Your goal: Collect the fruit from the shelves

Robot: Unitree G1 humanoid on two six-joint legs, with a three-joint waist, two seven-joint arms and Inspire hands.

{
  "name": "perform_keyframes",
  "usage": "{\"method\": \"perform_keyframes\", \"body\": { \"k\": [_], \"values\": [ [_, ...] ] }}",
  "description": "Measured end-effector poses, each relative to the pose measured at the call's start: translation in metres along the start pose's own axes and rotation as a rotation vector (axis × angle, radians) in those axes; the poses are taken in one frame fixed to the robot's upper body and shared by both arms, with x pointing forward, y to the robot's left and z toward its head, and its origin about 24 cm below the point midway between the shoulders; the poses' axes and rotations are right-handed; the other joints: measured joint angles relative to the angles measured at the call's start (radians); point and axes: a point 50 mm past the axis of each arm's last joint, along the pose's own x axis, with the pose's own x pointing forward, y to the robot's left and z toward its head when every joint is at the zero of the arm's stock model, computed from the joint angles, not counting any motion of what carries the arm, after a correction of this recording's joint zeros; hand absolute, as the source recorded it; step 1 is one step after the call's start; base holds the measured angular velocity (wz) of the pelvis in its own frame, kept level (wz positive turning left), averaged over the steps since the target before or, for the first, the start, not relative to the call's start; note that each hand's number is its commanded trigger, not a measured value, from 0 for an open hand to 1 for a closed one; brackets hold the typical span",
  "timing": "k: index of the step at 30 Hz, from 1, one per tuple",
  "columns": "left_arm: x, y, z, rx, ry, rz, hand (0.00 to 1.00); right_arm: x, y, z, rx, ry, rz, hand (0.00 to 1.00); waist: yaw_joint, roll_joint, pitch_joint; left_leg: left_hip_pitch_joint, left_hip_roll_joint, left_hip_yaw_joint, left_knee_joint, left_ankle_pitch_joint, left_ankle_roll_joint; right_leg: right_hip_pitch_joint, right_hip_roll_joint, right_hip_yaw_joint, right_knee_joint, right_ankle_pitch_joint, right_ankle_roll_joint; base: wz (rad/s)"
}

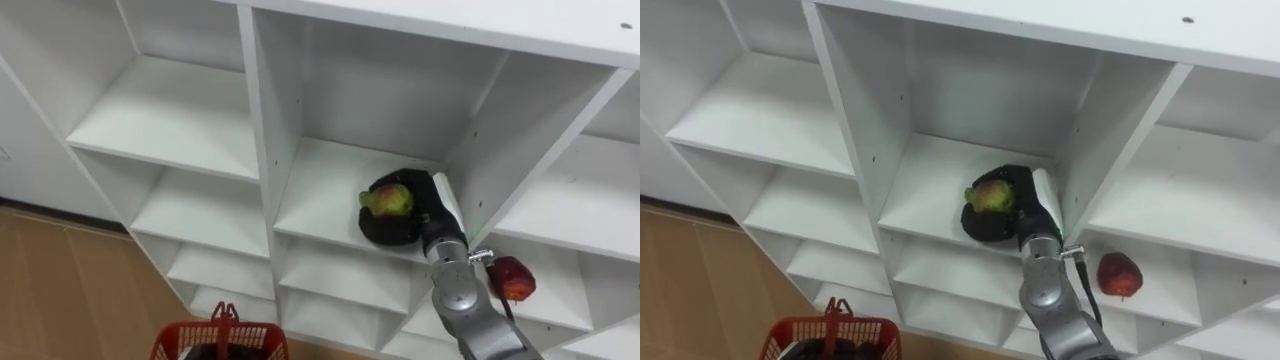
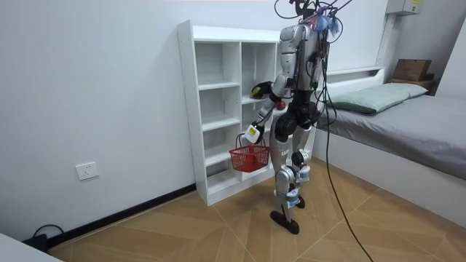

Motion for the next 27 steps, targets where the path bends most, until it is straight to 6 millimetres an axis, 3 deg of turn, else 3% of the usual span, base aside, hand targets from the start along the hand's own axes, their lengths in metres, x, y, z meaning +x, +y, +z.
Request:
{"method": "perform_keyframes", "body": {
  "k": [7,11,19,24,27],
  "values": [
    [0.000,0.000,0.004,-0.021,-0.023,-0.007,1.00,-0.017,0.004,-0.003,0.071,-0.016,0.076,1.00,-0.020,0.003,0.0020,0.002,0.000,0.005,0.000,0.000,0.000,-0.005,0.000,0.006,0.009,0.001,-0.001,-0.02],
    [0.000,0.001,0.005,-0.021,-0.030,-0.015,1.00,-0.019,0.007,0.000,0.089,-0.041,0.162,1.00,-0.030,0.002,0.0012,0.001,-0.001,0.039,0.000,-0.001,0.001,-0.027,0.006,0.051,0.017,0.002,-0.002,-0.24],
    [0.000,0.004,0.008,-0.023,-0.058,-0.020,1.00,-0.033,0.009,0.000,0.208,-0.050,0.258,1.00,-0.053,-0.010,-0.0047,-0.007,0.001,0.068,0.002,-0.001,0.001,-0.050,0.014,0.079,0.016,0.006,-0.003,-0.11],
    [0.001,0.003,0.016,-0.044,-0.081,-0.031,1.00,-0.043,0.009,-0.007,0.243,-0.034,0.323,1.00,-0.061,-0.010,-0.0036,-0.018,0.003,0.100,0.000,-0.004,0.004,-0.075,0.019,0.104,0.015,0.018,-0.002,-0.17],
    [0.001,0.004,0.018,-0.048,-0.098,-0.032,1.00,-0.046,0.011,-0.012,0.262,-0.012,0.359,1.00,-0.069,-0.005,0.0011,-0.020,0.003,0.106,0.000,-0.005,0.005,-0.083,0.022,0.110,0.015,0.023,-0.004,-0.18]
  ]
}}
